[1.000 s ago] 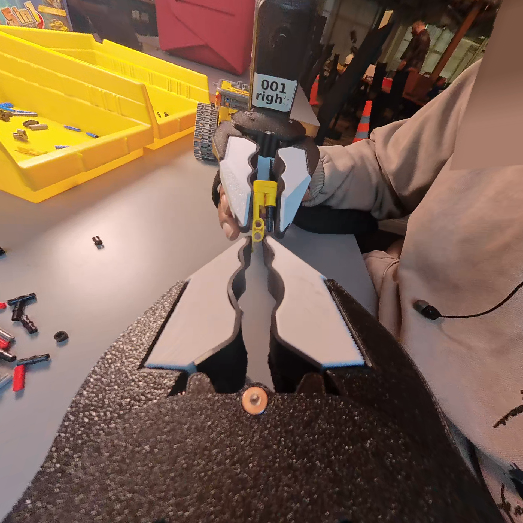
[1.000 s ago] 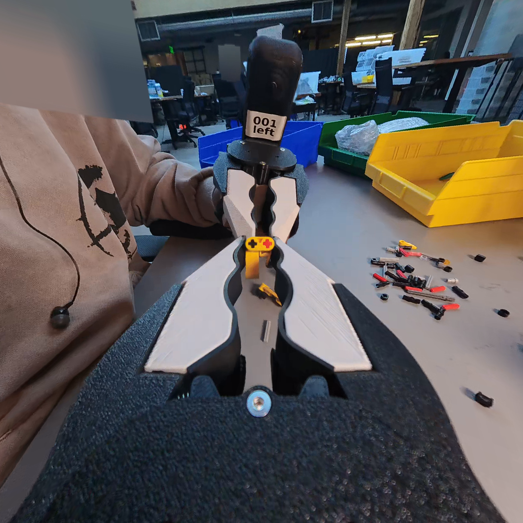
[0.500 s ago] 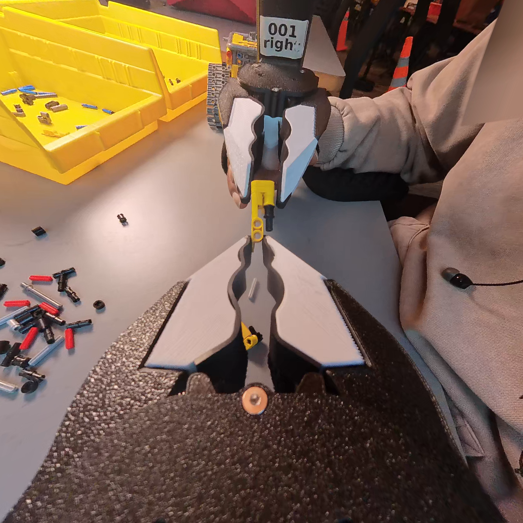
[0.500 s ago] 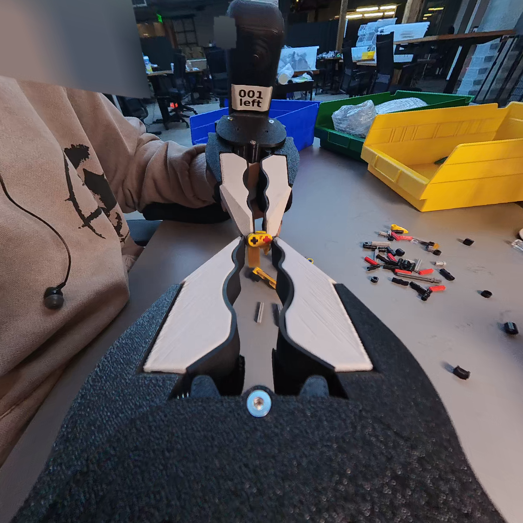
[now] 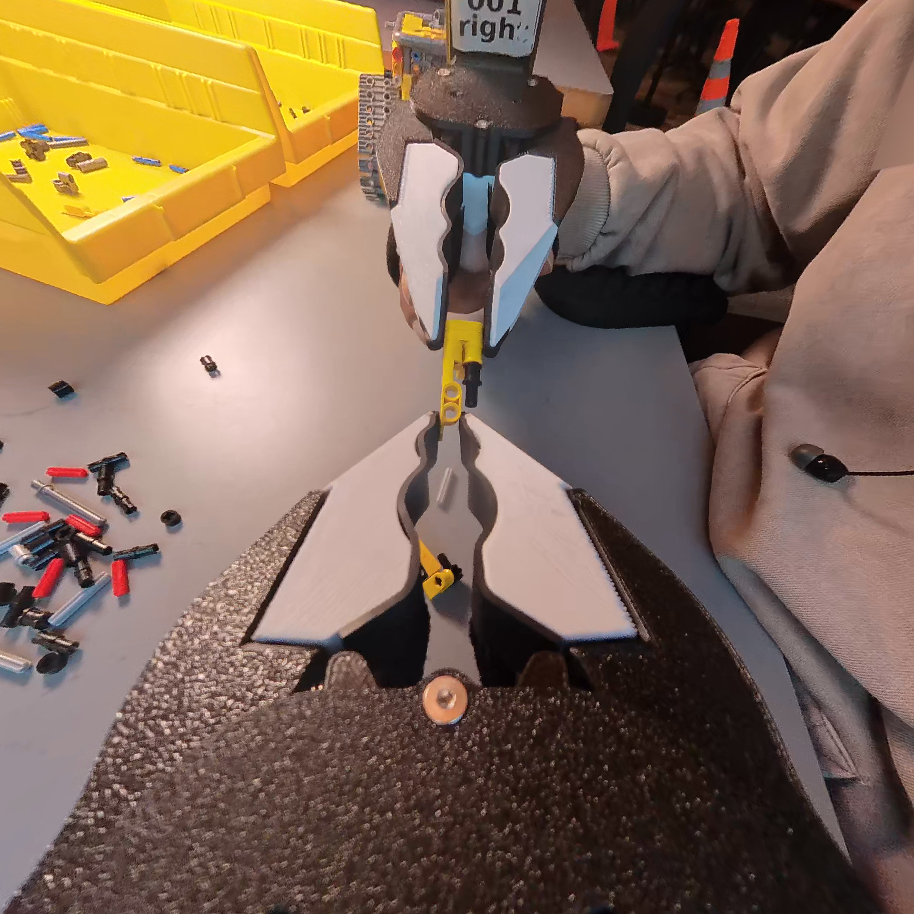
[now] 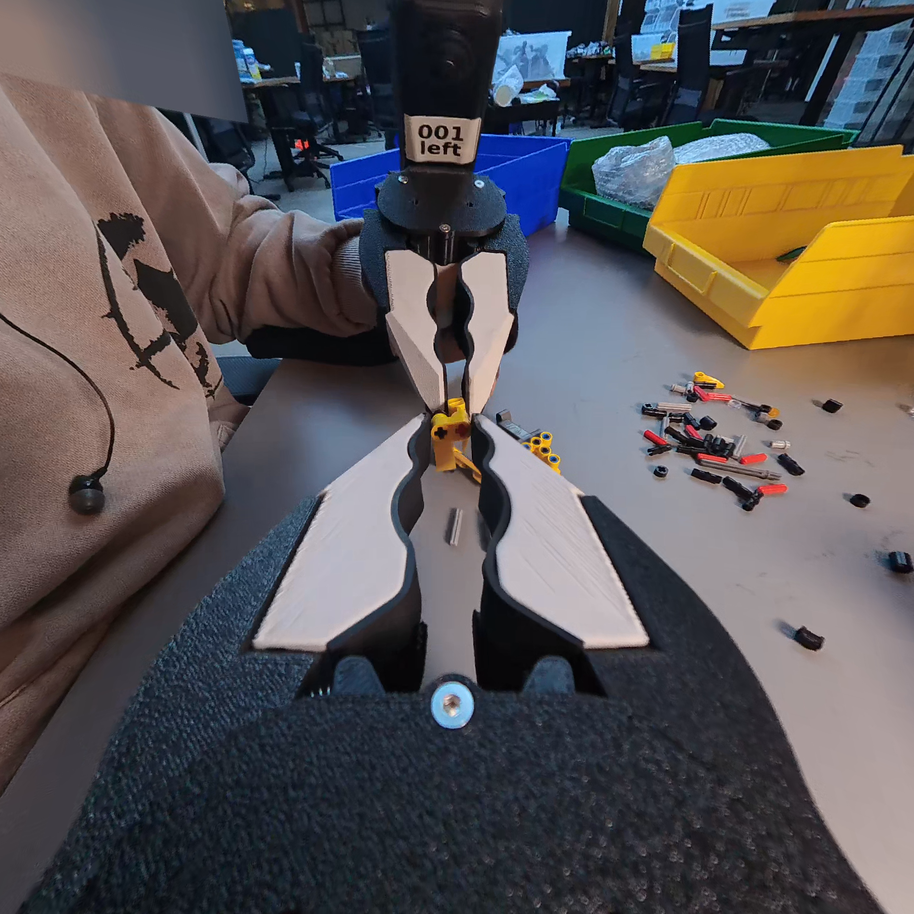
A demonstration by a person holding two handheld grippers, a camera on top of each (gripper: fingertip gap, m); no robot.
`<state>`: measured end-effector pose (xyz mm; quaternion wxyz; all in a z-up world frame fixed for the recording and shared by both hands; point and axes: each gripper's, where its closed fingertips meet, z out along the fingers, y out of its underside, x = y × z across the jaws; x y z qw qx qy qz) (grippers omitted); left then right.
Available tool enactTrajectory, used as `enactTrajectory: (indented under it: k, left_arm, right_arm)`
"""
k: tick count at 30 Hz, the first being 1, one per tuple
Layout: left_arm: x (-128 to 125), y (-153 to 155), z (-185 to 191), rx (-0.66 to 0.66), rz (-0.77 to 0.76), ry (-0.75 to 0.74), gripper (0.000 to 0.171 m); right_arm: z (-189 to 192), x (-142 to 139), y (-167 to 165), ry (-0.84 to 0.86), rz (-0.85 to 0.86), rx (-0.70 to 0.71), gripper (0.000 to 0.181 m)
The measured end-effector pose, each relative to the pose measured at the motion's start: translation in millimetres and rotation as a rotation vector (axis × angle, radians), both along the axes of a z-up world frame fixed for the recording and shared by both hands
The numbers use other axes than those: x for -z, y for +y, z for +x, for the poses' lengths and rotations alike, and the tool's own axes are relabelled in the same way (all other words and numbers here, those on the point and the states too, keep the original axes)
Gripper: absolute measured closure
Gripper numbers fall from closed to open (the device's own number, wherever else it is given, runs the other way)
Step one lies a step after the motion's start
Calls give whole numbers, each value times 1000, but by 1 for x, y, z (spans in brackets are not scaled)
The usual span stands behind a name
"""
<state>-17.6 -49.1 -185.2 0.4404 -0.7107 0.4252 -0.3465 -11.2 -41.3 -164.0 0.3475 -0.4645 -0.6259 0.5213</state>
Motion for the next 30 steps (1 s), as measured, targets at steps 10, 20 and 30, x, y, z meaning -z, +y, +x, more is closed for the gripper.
enactTrajectory:
  k: [10,20,30]
  left_arm:
    - [-18,-12,19,69,49,-77,152]
    - [-23,-11,15,48,48,-87,157]
    - [-25,-11,17,61,39,-88,157]
  right_arm:
    - [-4,-11,-16,74,-10,-55,168]
    - [-6,-15,-16,75,51,-51,169]
    - [-2,-16,-17,67,48,-71,169]
